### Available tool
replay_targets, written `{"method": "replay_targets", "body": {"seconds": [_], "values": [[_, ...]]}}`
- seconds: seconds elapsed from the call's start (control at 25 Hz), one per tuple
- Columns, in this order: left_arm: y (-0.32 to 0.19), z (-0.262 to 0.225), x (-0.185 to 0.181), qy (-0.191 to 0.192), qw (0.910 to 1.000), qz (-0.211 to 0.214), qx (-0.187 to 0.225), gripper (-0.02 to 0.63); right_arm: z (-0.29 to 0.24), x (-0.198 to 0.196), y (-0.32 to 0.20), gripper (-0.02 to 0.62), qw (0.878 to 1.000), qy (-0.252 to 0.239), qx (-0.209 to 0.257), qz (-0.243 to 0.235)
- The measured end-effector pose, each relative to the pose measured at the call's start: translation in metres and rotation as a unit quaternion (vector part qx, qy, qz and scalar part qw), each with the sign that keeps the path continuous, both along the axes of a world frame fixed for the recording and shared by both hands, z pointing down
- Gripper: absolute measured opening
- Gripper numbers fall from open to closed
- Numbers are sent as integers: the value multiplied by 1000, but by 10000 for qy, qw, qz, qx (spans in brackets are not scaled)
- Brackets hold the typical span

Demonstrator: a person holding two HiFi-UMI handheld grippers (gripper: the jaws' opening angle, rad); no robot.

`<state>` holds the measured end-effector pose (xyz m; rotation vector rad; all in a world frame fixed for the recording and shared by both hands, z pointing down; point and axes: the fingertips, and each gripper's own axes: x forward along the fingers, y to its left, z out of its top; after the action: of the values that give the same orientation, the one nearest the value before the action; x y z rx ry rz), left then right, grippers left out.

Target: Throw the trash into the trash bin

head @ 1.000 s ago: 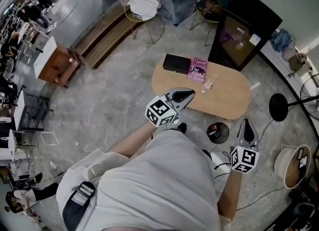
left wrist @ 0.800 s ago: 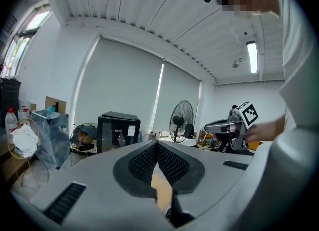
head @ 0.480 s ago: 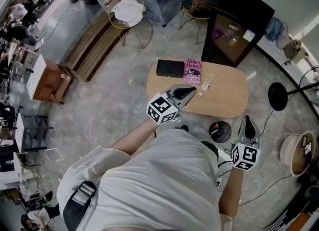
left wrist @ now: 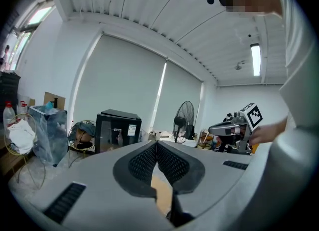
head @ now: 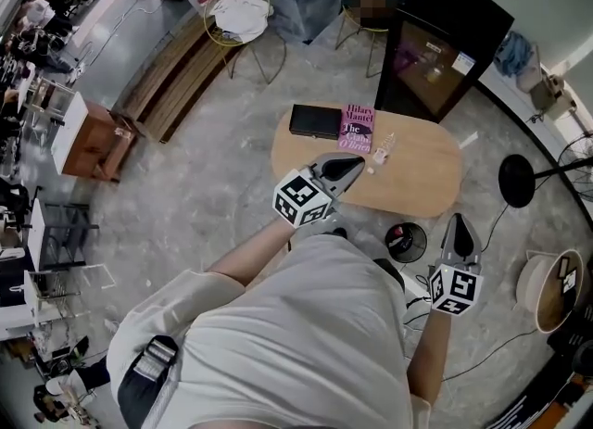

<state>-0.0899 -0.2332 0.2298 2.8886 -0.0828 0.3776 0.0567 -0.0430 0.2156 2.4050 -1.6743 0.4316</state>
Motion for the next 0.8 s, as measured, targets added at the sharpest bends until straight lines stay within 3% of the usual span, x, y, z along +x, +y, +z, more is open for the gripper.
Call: {"method": "replay_targets", "body": {"seconds": [0.2,0.68,0.8], "values": [[15,-3,2,26,9998,-184,-38,6,2,7,13,11,9999,-141,22,-95],[41,12,15,-179,9997,-143,-75,8,14,17,28,11,9993,-257,-111,-265],[41,20,17,-320,9993,-141,-125,63,17,19,28,11,9992,-294,-146,-244]]}}
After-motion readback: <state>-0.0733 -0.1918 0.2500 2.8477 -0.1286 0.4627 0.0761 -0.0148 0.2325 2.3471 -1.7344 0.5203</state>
